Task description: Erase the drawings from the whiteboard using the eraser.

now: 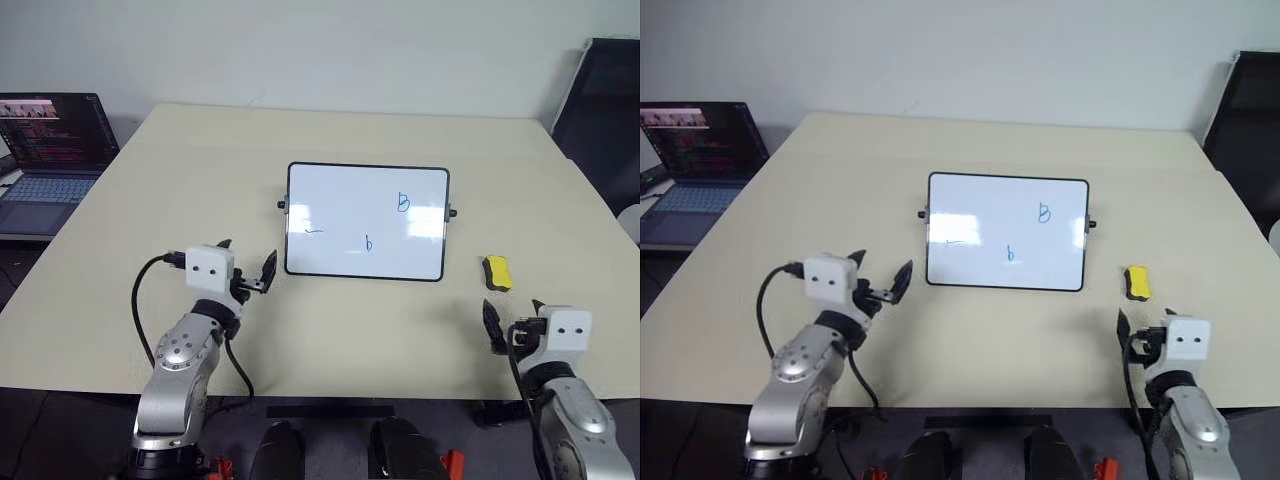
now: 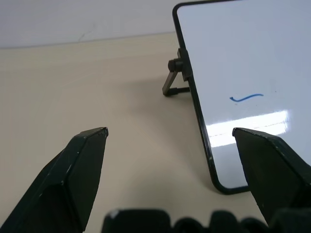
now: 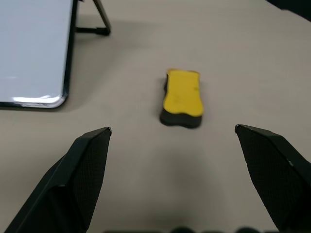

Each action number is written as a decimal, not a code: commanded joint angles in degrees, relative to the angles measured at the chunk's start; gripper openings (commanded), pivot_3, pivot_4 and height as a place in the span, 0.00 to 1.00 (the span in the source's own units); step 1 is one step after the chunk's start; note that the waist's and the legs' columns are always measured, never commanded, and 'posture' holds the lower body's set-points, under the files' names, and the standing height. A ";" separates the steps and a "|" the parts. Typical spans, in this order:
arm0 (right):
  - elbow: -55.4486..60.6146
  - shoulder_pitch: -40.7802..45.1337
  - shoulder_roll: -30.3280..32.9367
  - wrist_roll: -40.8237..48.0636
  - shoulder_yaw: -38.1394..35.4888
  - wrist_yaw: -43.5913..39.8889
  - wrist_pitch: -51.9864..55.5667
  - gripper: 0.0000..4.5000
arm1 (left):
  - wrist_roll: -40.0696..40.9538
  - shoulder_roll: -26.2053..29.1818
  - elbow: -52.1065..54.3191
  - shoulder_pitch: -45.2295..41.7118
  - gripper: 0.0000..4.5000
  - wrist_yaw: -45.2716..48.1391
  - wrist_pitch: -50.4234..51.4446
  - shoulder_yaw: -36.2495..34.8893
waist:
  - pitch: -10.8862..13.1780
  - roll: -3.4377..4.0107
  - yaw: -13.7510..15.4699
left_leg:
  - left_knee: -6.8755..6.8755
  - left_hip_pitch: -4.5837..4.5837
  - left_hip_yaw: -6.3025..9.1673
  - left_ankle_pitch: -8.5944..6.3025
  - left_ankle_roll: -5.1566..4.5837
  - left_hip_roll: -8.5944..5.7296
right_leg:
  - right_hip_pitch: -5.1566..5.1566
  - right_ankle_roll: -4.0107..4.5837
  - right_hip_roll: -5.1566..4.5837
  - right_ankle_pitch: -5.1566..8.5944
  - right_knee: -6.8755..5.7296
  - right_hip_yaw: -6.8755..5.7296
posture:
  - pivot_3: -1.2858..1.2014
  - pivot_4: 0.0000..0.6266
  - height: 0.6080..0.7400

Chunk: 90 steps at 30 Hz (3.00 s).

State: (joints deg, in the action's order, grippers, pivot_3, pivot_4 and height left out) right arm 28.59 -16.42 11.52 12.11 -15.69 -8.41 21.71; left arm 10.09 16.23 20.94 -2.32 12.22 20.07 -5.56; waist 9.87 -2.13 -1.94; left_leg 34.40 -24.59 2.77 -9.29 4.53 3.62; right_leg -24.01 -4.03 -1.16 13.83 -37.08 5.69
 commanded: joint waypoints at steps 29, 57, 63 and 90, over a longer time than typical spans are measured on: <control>-1.11 28.97 11.69 8.82 -7.40 2.31 35.26 0.99 | 12.48 17.39 -16.04 -31.76 1.00 56.17 -4.93 14.23 | 0.04 0.06 -0.09 | 0.21 -0.18 -0.01 0.00 -0.03 0.00 | -0.03 -0.03 0.04 -0.01 0.01 0.01 | 0.52 0.24 1.00; -25.69 37.63 10.05 1.37 -0.76 3.68 24.42 0.77 | 8.81 13.95 -25.19 -40.91 1.00 61.79 -6.31 15.96 | 0.10 0.16 -1.34 | 0.20 -0.19 0.07 0.00 -0.06 0.01 | -0.03 -0.12 0.13 -0.04 -0.06 0.03 | 0.52 0.24 1.00; -25.90 38.09 9.53 1.38 -0.70 4.02 24.10 0.30 | 8.28 14.47 -25.03 -40.12 1.00 60.46 -6.44 15.61 | 0.11 0.18 -1.34 | 0.20 -0.19 0.08 0.00 -0.06 0.01 | -0.03 -0.12 0.13 -0.04 -0.06 0.04 | 0.52 0.24 1.00; 2.40 39.74 5.59 1.10 18.25 0.04 25.62 0.24 | 6.86 15.66 -16.47 -33.36 1.00 36.51 7.64 8.52 | 0.17 0.26 -1.44 | 0.38 -0.16 0.13 0.03 -0.07 0.02 | -0.02 -0.07 0.15 -0.12 -0.15 0.03 | 0.52 0.24 1.00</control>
State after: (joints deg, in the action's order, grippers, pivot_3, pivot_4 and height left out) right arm 32.46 21.44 17.07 14.61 1.77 -8.45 49.04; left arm 16.82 31.51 2.88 -35.22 49.17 28.22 4.10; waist 10.04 -1.86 -3.37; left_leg 34.78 -24.75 2.90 -9.26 4.47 3.63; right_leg -24.03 -4.10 -1.02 13.71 -37.21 5.72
